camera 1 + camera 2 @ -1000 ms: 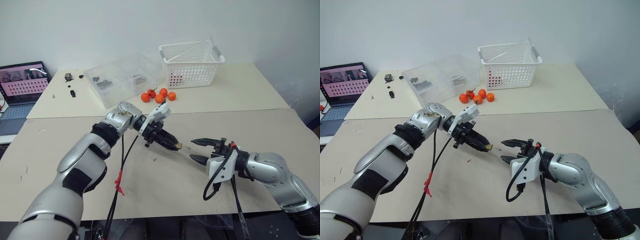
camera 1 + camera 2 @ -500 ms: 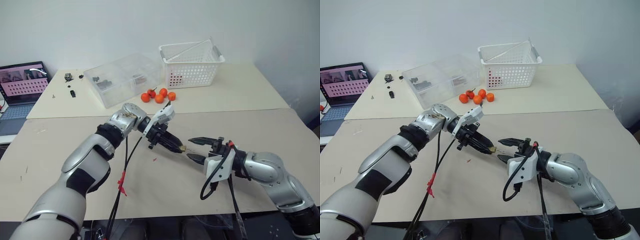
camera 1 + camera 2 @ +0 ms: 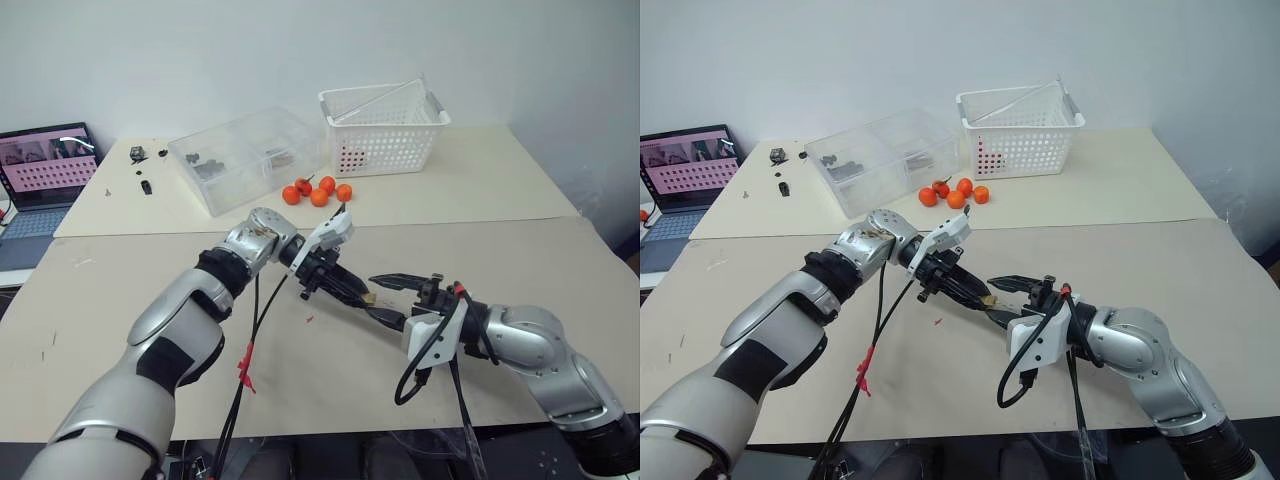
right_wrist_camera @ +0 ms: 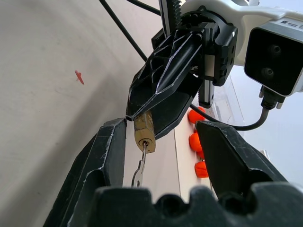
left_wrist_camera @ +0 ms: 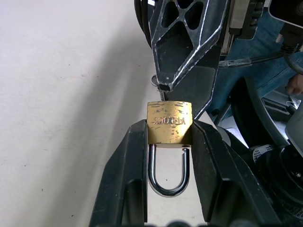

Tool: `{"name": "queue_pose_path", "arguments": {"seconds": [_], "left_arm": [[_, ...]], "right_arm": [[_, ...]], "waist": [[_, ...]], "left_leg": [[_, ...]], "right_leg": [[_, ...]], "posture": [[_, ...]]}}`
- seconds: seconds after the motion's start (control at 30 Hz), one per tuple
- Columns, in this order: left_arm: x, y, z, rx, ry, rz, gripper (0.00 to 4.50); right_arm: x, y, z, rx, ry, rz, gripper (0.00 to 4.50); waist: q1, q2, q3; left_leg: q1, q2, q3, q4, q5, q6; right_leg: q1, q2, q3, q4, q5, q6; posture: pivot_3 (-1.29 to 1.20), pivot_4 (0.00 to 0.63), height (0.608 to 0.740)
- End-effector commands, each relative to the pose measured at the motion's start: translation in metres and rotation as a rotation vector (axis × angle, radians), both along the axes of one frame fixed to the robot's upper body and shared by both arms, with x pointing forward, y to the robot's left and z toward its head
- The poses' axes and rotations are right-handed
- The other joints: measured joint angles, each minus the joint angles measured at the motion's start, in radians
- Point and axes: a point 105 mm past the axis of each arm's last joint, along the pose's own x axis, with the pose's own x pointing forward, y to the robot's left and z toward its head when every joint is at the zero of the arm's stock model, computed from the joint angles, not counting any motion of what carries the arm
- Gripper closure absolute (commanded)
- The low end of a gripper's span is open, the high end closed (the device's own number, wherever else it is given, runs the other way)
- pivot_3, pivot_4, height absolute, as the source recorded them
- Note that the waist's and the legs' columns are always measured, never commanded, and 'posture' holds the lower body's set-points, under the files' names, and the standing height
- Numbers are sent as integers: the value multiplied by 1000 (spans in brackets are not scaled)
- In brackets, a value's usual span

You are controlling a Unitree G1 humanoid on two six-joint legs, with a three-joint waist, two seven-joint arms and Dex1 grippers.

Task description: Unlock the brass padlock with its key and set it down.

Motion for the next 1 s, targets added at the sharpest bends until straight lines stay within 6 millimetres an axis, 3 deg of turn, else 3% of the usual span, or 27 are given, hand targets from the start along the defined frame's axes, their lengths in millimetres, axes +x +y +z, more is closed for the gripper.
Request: {"name": "queue_pose_path", "arguments": {"seconds": [0.03,0.2,0.67,0.73,1.0], "left_arm": [[1,-3,11,-17,-45,-22,3692],[2,-2,11,-17,-45,-21,3692],[4,-2,12,-19,-44,-8,3692],[5,-2,15,-26,-25,6,2673],[8,1,31,-79,-28,24,43]], "right_arm": [[-4,6,10,23,-29,26,2592],[-5,6,9,24,-23,28,4379],[-4,6,9,20,-32,26,4380],[-3,6,9,20,-32,25,4380],[-2,5,8,21,-28,22,4380]], "waist": [[0,0,0],[0,0,0],[1,0,0],[0,0,0],[0,0,0]], "left_leg": [[0,0,0,0,0,0],[0,0,0,0,0,0],[0,0,0,0,0,0],[0,0,0,0,0,0],[0,0,0,0,0,0]], "right_leg": [[0,0,0,0,0,0],[0,0,0,0,0,0],[0,0,0,0,0,0],[0,0,0,0,0,0],[0,0,0,0,0,0]], "posture": [[0,150,740],[0,150,740],[0,150,740],[0,150,740],[0,150,740]]}}
